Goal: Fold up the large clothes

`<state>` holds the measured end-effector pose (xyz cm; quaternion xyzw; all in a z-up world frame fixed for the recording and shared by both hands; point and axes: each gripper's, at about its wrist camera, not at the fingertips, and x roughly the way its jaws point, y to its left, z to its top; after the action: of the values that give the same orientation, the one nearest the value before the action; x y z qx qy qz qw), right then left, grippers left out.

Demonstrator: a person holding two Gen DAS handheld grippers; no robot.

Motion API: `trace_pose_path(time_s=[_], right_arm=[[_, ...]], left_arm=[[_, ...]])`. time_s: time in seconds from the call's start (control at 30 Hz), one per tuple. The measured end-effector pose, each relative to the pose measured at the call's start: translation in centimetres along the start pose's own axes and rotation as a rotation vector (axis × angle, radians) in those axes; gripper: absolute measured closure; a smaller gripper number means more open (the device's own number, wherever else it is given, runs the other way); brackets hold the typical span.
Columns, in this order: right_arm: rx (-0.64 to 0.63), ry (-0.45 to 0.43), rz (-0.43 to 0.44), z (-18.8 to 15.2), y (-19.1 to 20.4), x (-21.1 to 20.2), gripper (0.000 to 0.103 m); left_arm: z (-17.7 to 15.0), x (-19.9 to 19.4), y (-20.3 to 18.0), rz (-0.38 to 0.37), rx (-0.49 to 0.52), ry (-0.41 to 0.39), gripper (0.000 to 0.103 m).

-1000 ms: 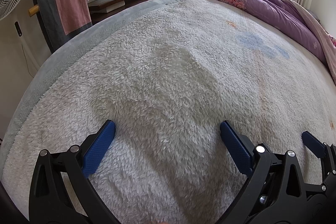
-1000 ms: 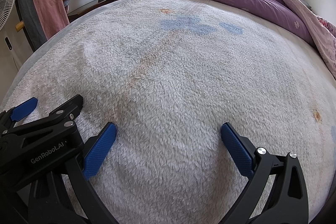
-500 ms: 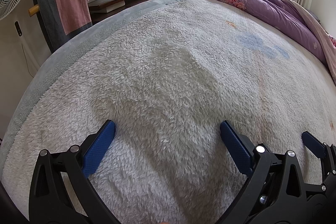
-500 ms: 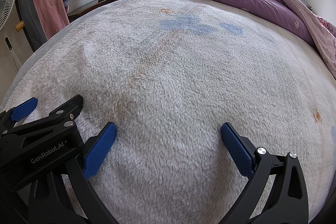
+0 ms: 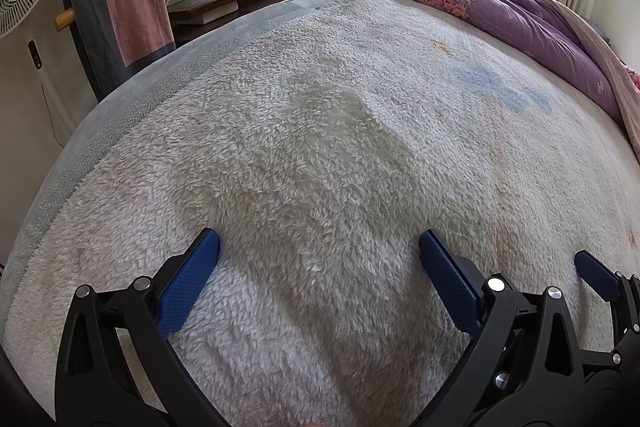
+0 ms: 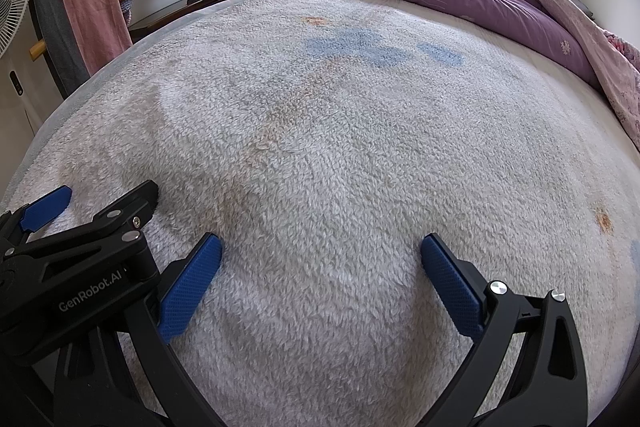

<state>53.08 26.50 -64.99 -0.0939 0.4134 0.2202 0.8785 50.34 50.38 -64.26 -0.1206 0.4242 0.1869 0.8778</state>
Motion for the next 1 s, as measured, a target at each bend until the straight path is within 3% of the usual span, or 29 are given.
trace_pose_path(time_s=[1.0], right_arm=[[0.0, 0.0, 0.0, -0.02, 0.02, -0.01, 0.007]], left_arm=[[-0.21, -0.09, 0.02, 0.001, -0.002, -0.001, 0.005]])
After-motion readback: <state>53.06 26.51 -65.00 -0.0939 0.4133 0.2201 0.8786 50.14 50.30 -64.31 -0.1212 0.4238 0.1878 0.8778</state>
